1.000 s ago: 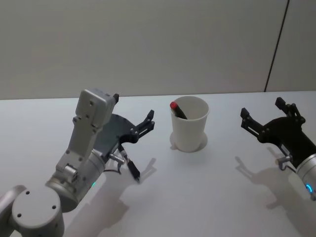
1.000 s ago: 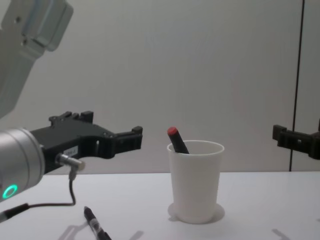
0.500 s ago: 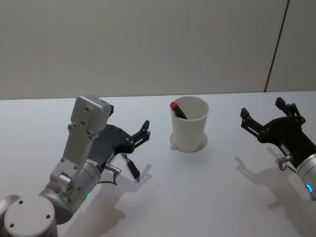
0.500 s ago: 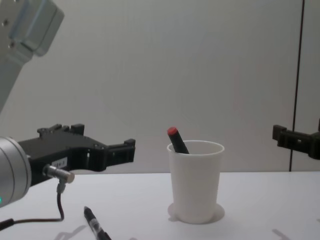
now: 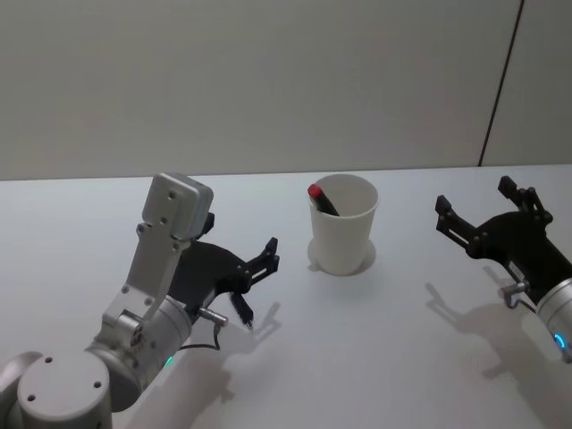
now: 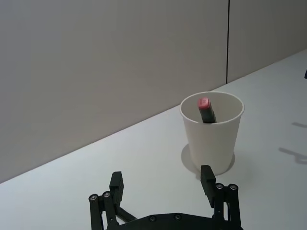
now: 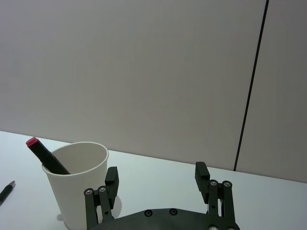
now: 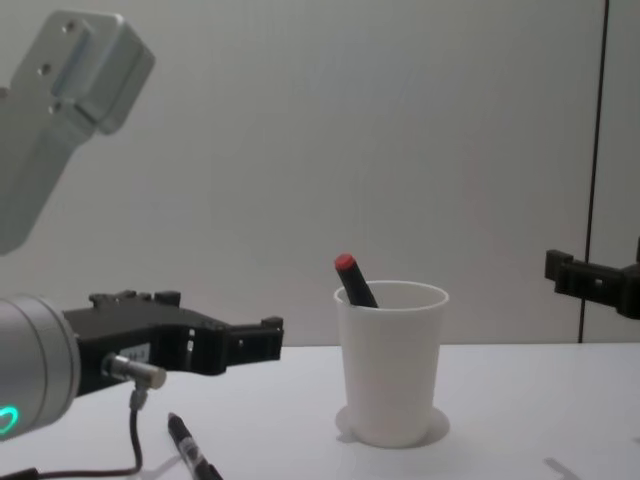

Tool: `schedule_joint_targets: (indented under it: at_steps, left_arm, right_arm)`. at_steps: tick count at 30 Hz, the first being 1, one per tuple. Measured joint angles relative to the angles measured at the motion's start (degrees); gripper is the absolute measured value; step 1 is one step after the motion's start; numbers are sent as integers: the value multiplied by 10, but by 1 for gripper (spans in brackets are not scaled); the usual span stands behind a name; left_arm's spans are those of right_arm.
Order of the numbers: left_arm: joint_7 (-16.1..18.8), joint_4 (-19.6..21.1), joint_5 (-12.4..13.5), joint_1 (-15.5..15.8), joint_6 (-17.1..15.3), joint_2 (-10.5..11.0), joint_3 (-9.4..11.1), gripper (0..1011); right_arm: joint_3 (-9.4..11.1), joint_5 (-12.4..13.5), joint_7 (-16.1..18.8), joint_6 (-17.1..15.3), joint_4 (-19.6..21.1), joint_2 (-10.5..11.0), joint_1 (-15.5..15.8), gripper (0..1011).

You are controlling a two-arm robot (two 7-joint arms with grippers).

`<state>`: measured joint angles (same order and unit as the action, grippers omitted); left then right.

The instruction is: Place the pen into the pen holder.

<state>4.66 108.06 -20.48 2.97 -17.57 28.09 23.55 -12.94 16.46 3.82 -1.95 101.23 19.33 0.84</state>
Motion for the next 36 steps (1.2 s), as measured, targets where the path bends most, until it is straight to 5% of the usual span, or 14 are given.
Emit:
schedule_joint_targets:
  at_steps: [17, 36]
  left_arm:
    - [34, -16, -36, 7, -82, -39, 1, 1001]
    - [71, -56, -50, 17, -117, -75, 1, 1001]
  right_arm:
    - [0, 0, 0, 0, 0, 0, 0, 1001]
    - [0, 0, 0, 0, 0, 0, 0, 1001]
